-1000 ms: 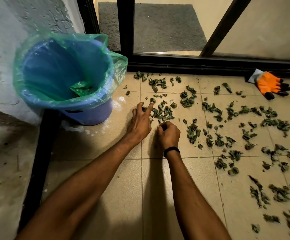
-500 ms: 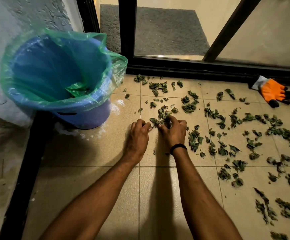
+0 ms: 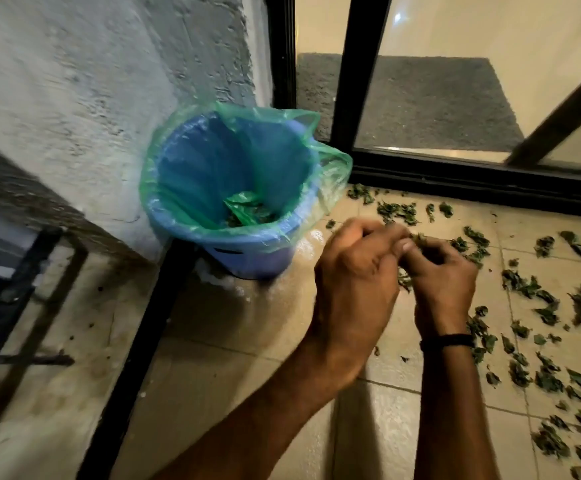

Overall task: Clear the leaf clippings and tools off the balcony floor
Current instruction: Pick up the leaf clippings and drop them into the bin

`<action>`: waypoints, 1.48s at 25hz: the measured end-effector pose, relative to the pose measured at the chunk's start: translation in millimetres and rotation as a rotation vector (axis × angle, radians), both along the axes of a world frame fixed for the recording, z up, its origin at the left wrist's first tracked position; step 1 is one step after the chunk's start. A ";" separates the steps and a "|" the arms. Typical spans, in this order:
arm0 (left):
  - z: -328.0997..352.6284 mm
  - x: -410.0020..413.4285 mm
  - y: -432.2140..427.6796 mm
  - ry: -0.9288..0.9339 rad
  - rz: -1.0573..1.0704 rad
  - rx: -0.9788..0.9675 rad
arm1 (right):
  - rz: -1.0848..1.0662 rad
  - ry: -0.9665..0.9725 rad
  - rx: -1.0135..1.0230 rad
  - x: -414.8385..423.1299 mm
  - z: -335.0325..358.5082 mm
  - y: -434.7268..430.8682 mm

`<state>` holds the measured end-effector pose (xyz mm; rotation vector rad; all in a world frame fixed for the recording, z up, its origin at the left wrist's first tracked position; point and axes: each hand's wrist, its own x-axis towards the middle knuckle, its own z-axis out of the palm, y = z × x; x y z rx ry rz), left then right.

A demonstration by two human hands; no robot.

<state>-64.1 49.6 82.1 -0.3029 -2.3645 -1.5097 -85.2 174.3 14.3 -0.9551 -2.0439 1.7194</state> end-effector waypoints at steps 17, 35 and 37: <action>43.5 -88.8 -147.3 -0.264 0.375 -0.257 | 0.500 0.223 -0.080 -75.3 117.5 -101.4; 53.0 -188.3 -91.8 -0.250 0.031 -0.638 | 0.194 0.036 0.308 -81.9 62.9 -77.4; 52.4 -201.3 -86.7 -0.262 -0.032 -0.655 | 0.138 0.043 0.163 -85.7 56.9 -73.2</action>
